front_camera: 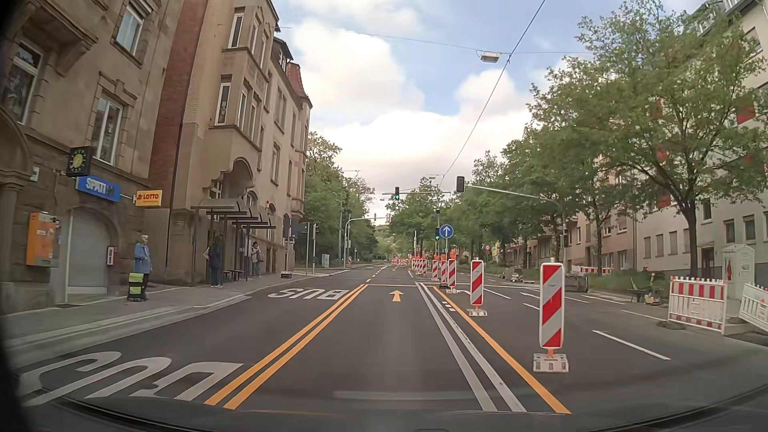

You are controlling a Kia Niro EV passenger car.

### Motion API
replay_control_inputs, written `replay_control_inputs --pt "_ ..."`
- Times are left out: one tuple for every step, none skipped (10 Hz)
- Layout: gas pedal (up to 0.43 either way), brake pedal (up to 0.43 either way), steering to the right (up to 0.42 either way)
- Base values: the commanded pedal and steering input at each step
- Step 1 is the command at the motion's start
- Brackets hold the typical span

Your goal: Follow the waypoints while adhering to traffic rules and regulations

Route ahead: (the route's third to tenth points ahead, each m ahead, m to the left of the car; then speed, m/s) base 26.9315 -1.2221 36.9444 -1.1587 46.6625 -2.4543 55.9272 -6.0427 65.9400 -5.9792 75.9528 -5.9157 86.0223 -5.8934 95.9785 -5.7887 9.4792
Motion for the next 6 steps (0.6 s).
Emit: replay_control_inputs --pt "0.138 0.000 -0.005" --pt "0.138 0.000 -0.005" --pt "0.138 0.000 -0.004" --pt "0.138 0.000 -0.004" --pt "0.138 0.000 -0.004" --pt "0.138 0.000 -0.004"
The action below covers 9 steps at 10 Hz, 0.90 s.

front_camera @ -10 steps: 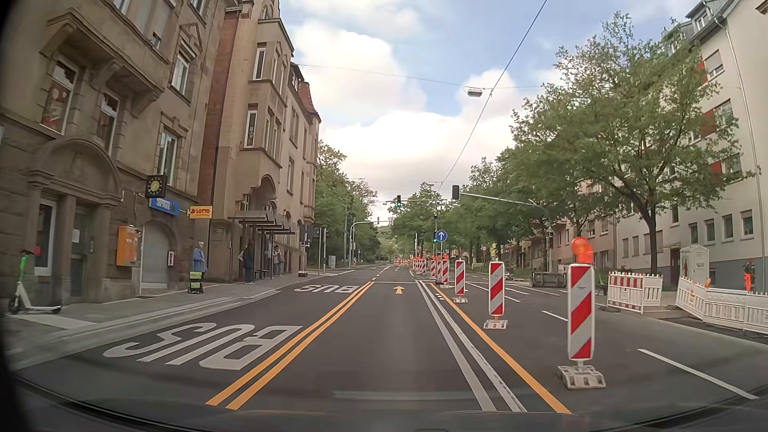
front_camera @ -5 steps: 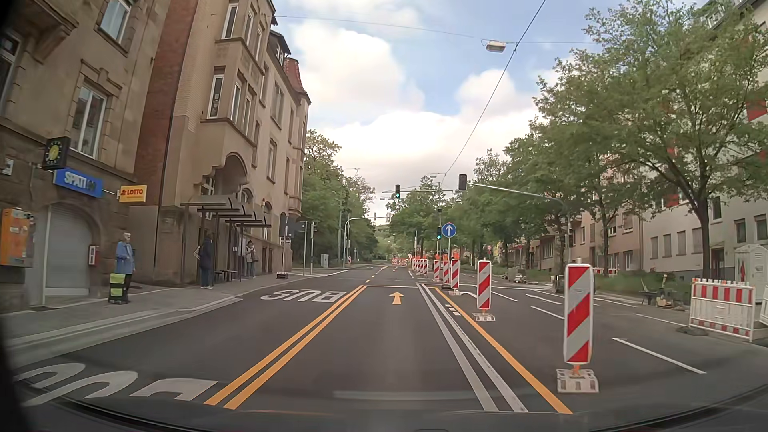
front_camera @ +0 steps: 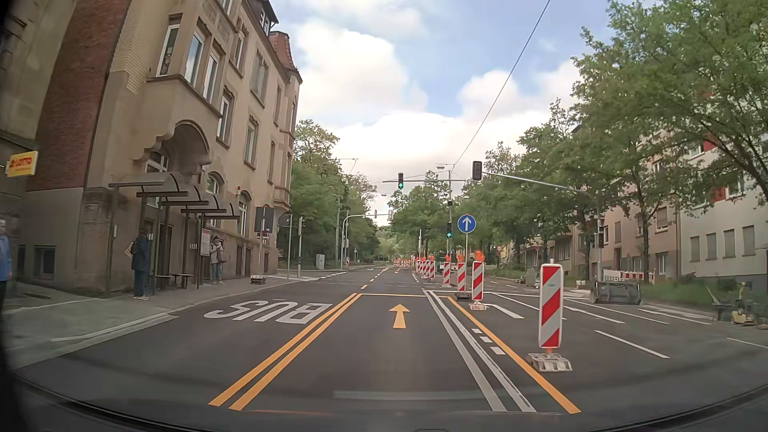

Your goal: Follow the waypoints while adhering to traffic rules and regulations

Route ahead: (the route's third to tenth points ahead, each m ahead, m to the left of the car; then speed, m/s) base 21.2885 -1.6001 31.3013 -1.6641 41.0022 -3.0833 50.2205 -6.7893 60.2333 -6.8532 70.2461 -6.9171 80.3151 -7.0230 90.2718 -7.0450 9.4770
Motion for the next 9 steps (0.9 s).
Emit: replay_control_inputs --pt "0.138 0.000 -0.004" --pt "0.138 0.000 -0.004" --pt "0.138 0.000 -0.002" --pt "0.138 0.000 0.001" --pt "0.138 0.000 0.004" --pt "0.138 0.000 0.003" --pt "0.138 0.000 0.002" --pt "0.138 0.000 0.000" --pt "0.138 0.000 -0.002"
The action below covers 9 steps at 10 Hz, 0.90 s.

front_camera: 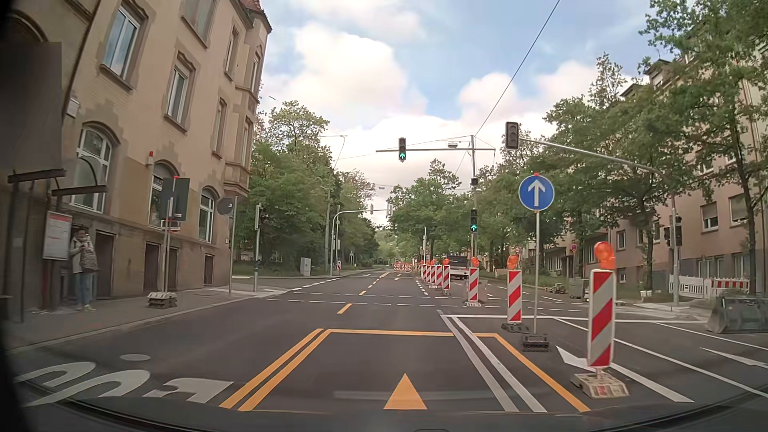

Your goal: Follow the waypoints while adhering to traffic rules and regulations

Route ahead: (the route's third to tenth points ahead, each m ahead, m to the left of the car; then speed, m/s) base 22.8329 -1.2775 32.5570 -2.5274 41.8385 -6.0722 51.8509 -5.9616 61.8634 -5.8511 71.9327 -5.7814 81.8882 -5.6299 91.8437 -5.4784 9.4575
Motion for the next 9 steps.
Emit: replay_control_inputs --pt "0.138 0.000 -0.002" --pt "0.138 0.000 -0.002" --pt "0.138 0.000 -0.001" --pt "0.138 0.000 0.000" --pt "0.138 0.000 0.000" --pt "0.150 0.000 -0.001" --pt "0.150 0.000 0.000" --pt "0.157 0.000 0.000" --pt "0.157 0.000 0.000"
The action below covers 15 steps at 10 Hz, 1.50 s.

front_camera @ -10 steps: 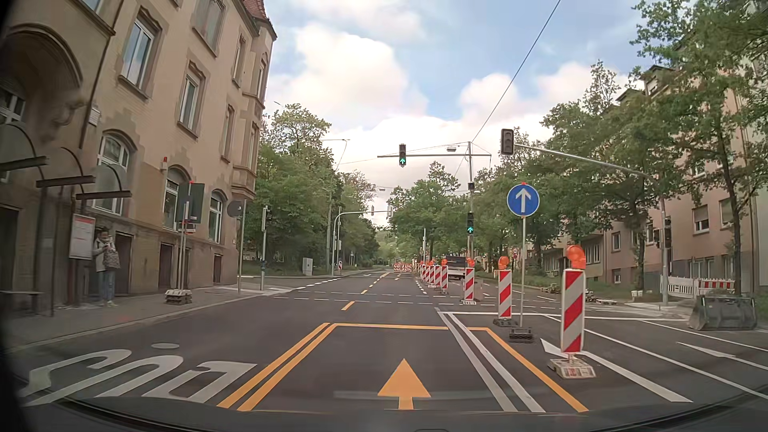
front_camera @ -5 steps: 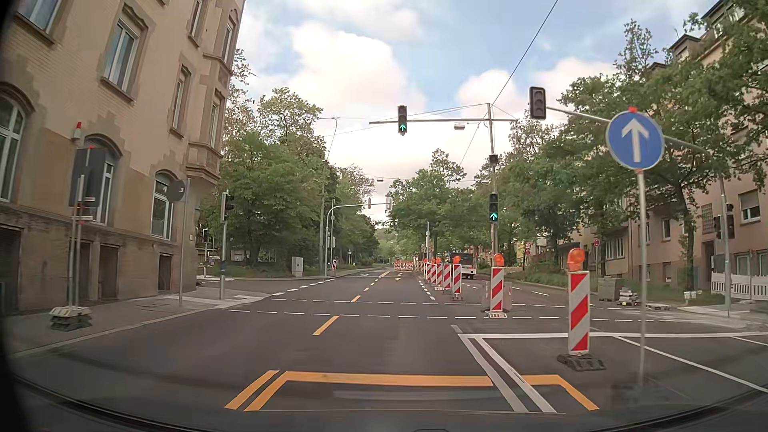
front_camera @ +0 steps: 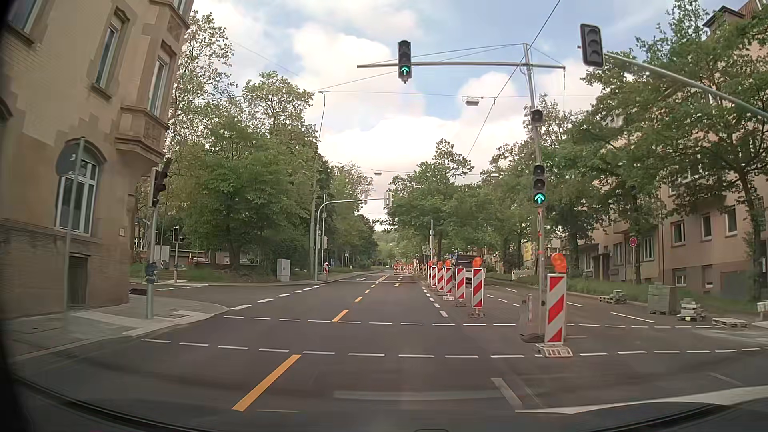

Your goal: Follow the waypoints while adhering to traffic rules and regulations

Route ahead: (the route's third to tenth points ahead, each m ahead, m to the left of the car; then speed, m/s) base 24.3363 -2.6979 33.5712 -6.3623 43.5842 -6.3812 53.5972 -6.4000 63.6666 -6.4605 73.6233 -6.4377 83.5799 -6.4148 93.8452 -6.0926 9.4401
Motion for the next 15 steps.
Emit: replay_control_inputs --pt "0.157 0.000 0.000" --pt "0.157 0.000 -0.002" --pt "0.169 0.000 -0.004" --pt "0.169 0.000 -0.001" --pt "0.169 0.000 -0.001" --pt "0.169 0.000 -0.001" --pt "0.169 0.000 -0.001" --pt "0.169 0.000 -0.001" --pt "0.169 0.000 -0.001" --pt "0.169 0.000 -0.001" --pt "0.169 0.000 -0.001" --pt "0.169 0.000 -0.001" --pt "0.169 0.000 -0.001" --pt "0.157 0.000 -0.001" --pt "0.157 0.000 -0.001"
